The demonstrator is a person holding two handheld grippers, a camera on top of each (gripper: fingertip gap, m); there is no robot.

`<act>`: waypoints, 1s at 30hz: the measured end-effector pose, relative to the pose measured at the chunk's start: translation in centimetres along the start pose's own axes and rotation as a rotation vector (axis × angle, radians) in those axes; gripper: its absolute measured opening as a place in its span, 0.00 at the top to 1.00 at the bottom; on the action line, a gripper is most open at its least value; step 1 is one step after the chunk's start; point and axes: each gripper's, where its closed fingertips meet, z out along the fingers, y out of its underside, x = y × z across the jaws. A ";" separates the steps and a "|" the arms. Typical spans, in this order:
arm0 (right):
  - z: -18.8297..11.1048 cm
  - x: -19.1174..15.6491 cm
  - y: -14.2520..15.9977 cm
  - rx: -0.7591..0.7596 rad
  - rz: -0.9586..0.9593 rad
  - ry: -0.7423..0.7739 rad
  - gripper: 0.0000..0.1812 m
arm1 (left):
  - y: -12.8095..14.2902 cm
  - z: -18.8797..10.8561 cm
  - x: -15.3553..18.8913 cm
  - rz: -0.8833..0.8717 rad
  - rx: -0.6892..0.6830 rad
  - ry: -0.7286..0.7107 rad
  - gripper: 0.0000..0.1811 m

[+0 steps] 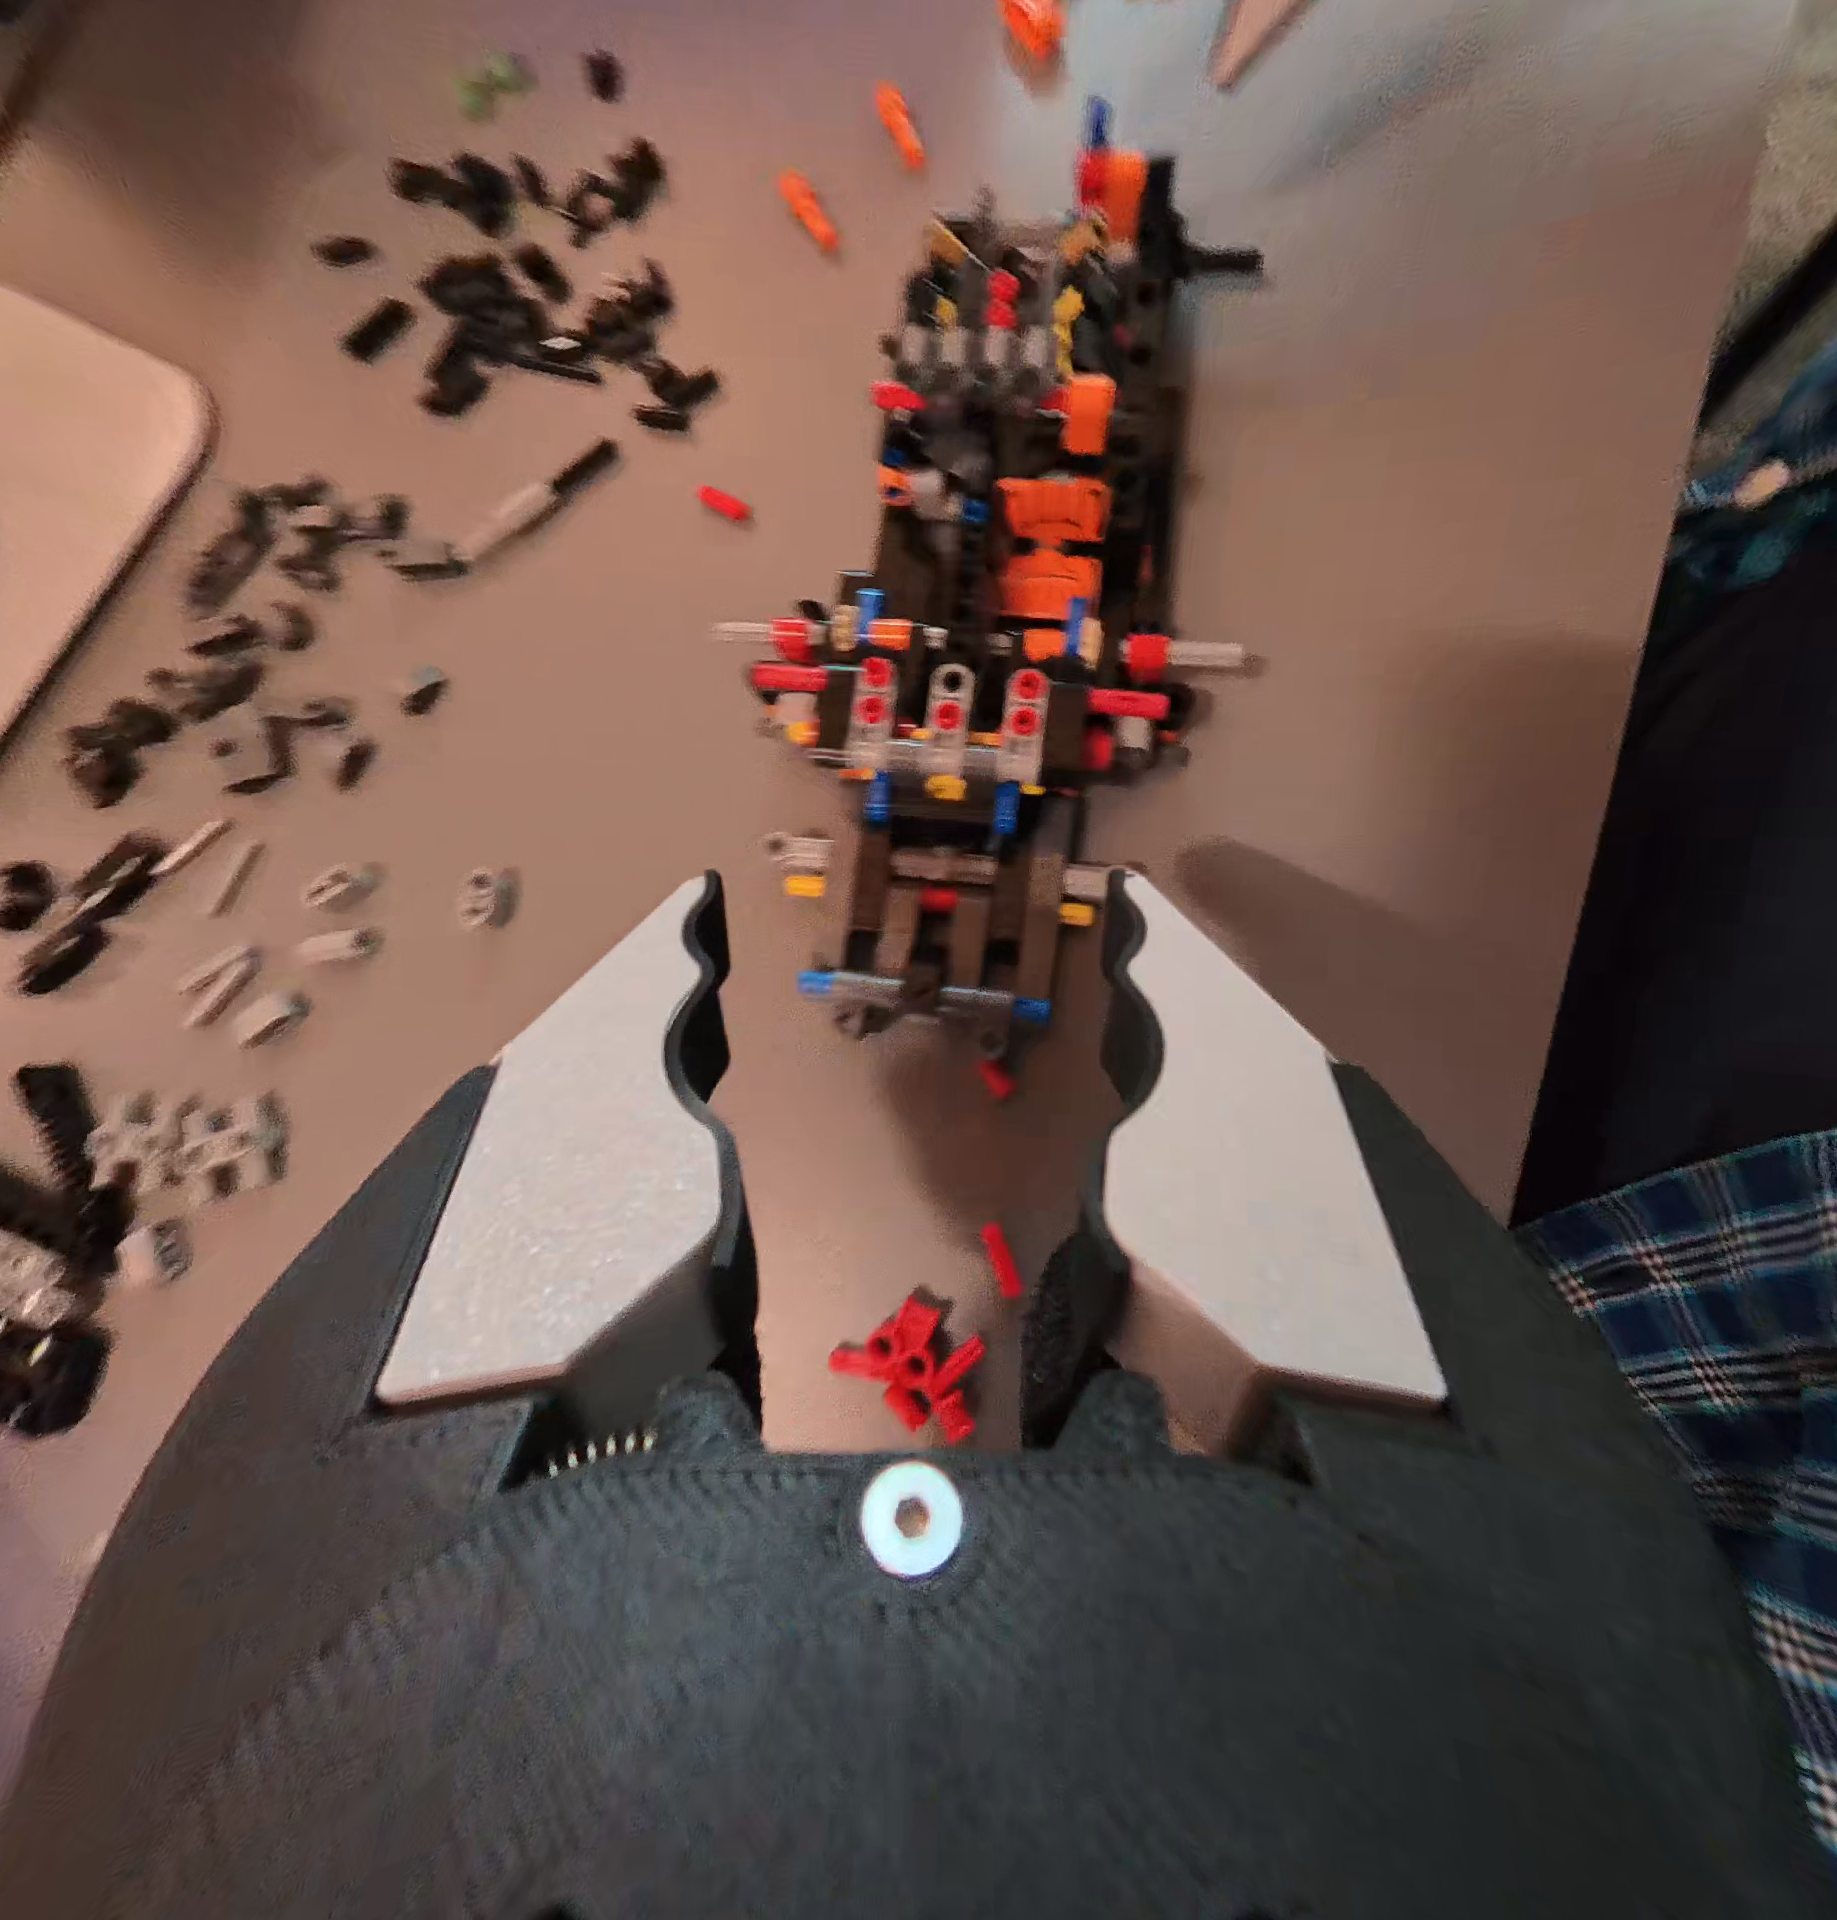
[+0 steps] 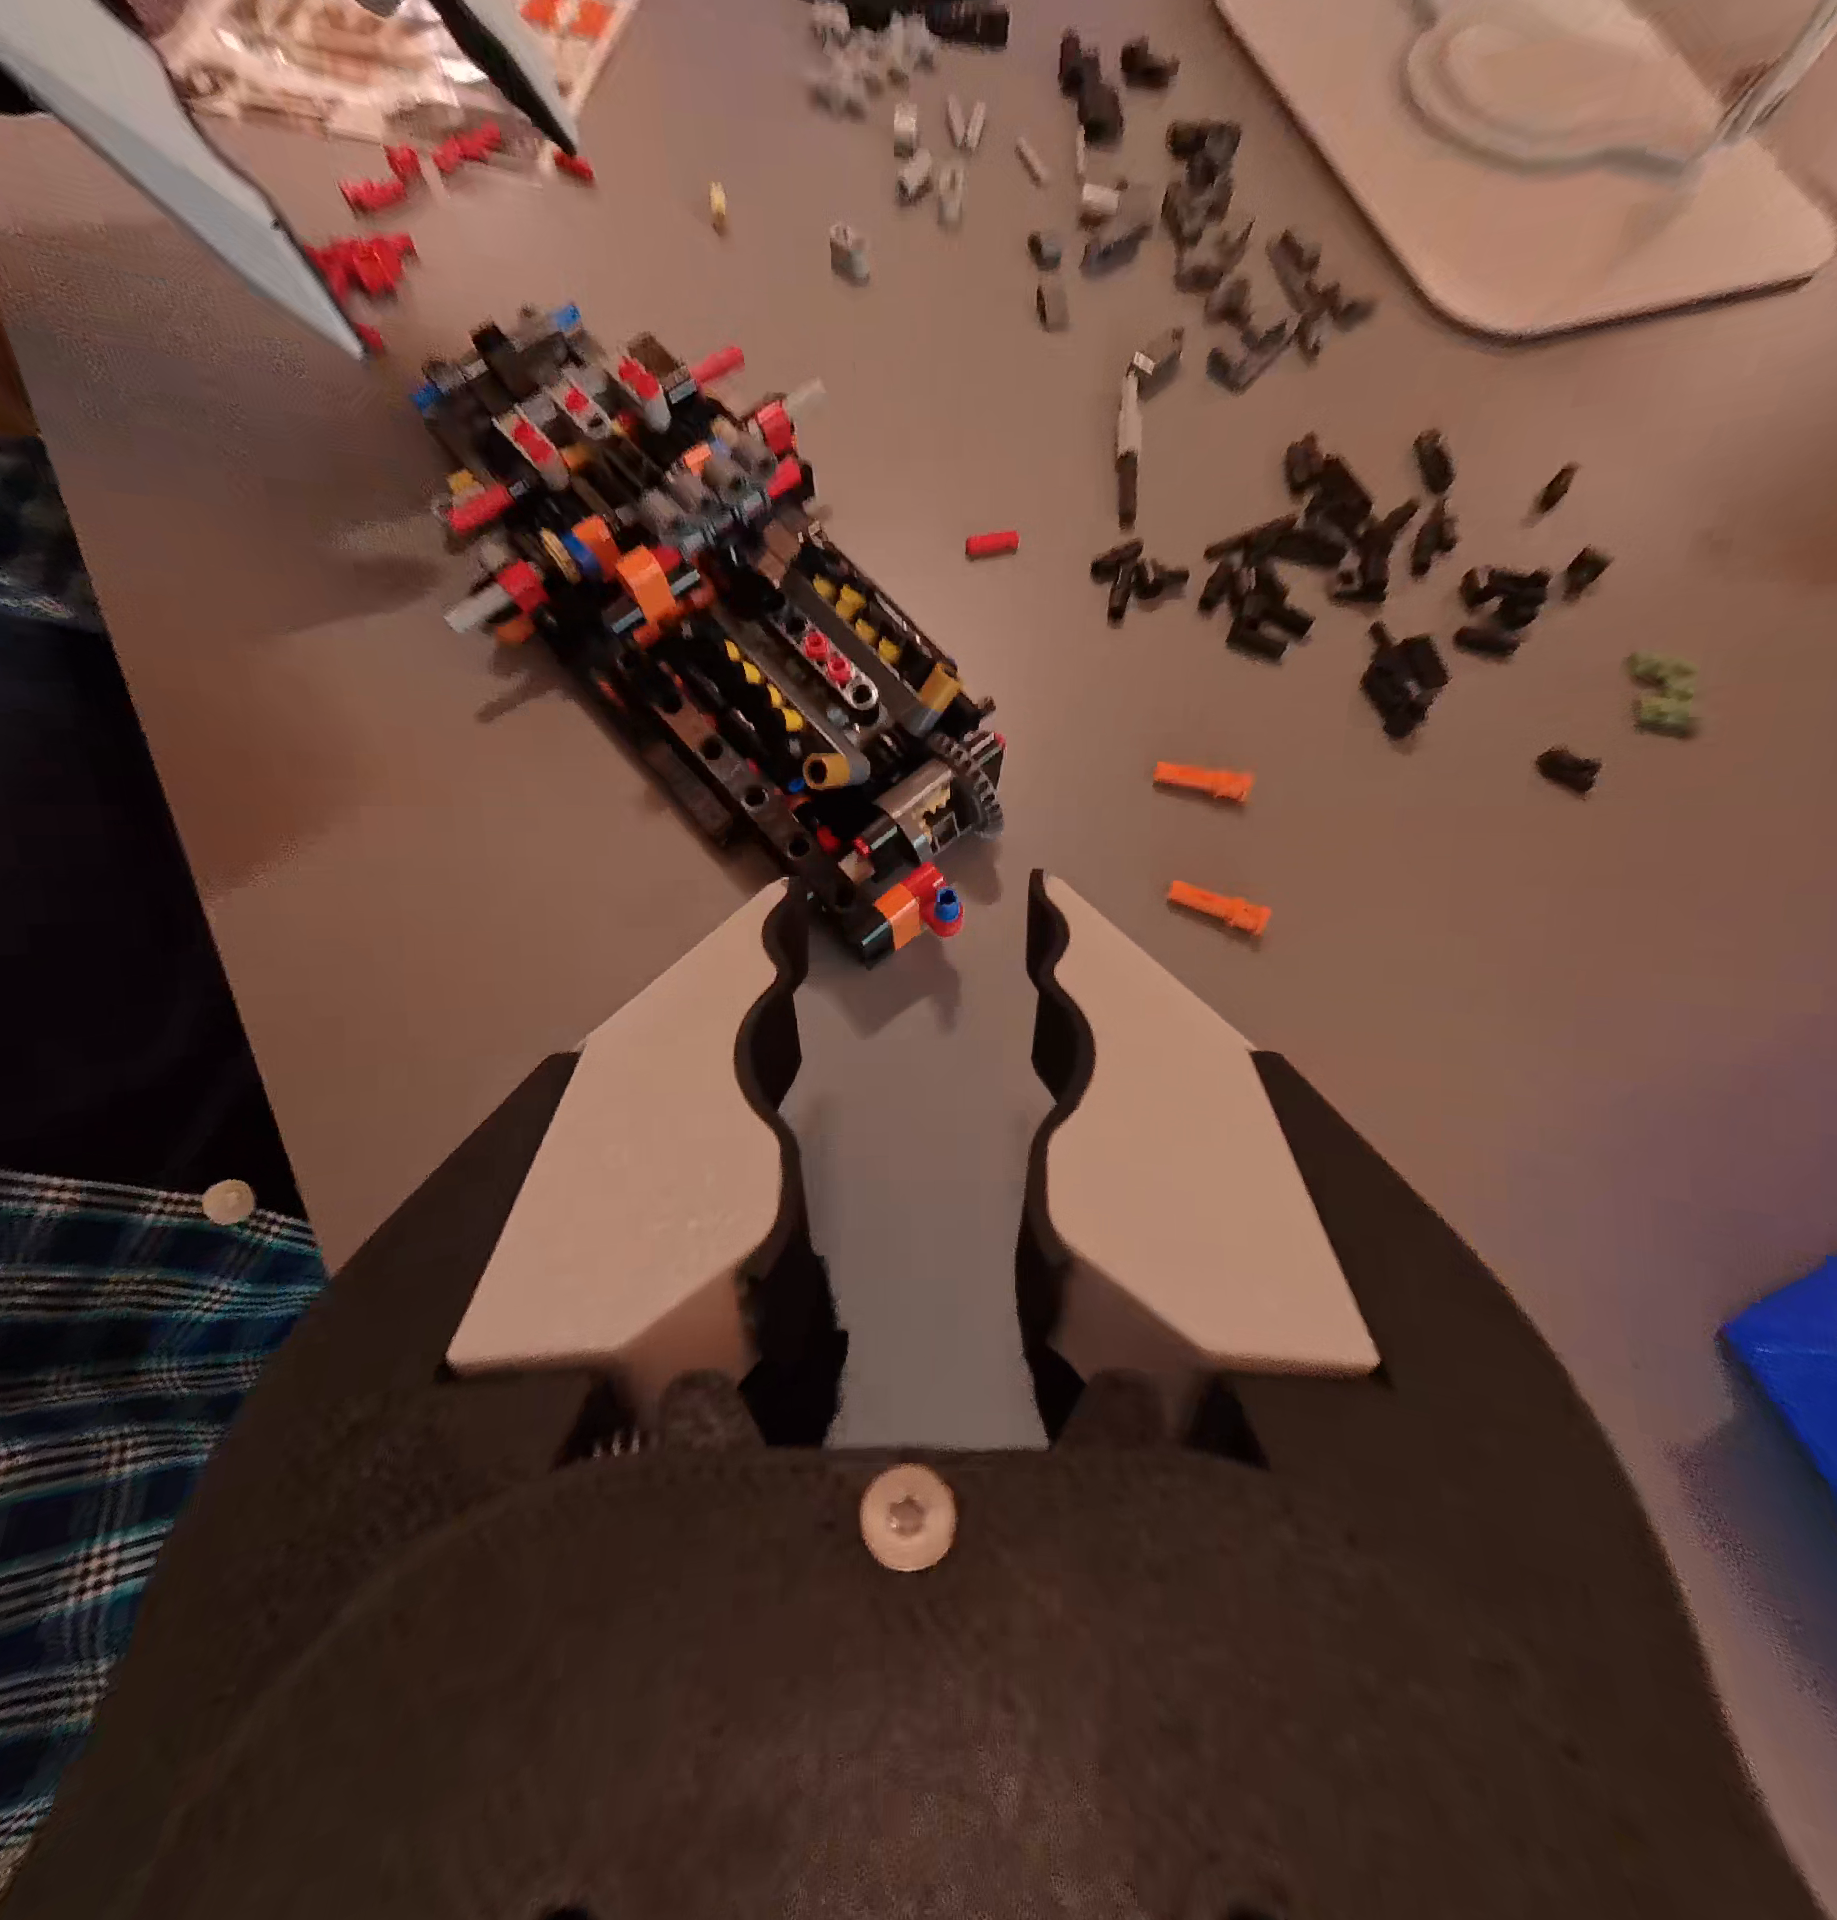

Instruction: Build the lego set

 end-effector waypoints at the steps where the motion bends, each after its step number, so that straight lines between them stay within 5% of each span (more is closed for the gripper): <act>1: -0.5 -0.2 -0.6 0.025 -0.011 0.001 0.78 | -0.3 -1.0 -0.8 -0.022 0.034 -0.028 0.61; 4: -1.7 -2.3 -3.8 0.126 -0.061 -0.038 0.78 | -2.2 -4.2 -2.0 -0.109 0.190 -0.027 0.61; 8: -1.3 -7.2 -9.4 0.236 -0.102 -0.164 0.76 | -6.4 -7.6 0.5 -0.241 0.444 0.188 0.59; 14: 0.6 -14.0 -14.7 0.346 -0.034 -0.374 0.71 | -8.6 -7.9 6.2 -0.260 0.536 0.410 0.57; 21: 1.1 -17.0 -15.1 0.370 0.010 -0.418 0.85 | -9.7 -6.8 11.6 -0.199 0.573 0.588 0.70; 24: 0.9 -18.6 -15.0 0.384 -0.008 -0.435 1.00 | -10.0 -6.6 13.9 -0.191 0.574 0.693 0.76; 27: 0.3 -19.5 -14.9 0.383 -0.019 -0.436 1.00 | -10.4 -6.7 14.9 -0.214 0.603 0.751 0.85; 30: -0.9 -18.1 -14.3 0.396 0.010 -0.339 0.84 | -11.0 -7.4 15.3 -0.201 0.638 0.787 0.87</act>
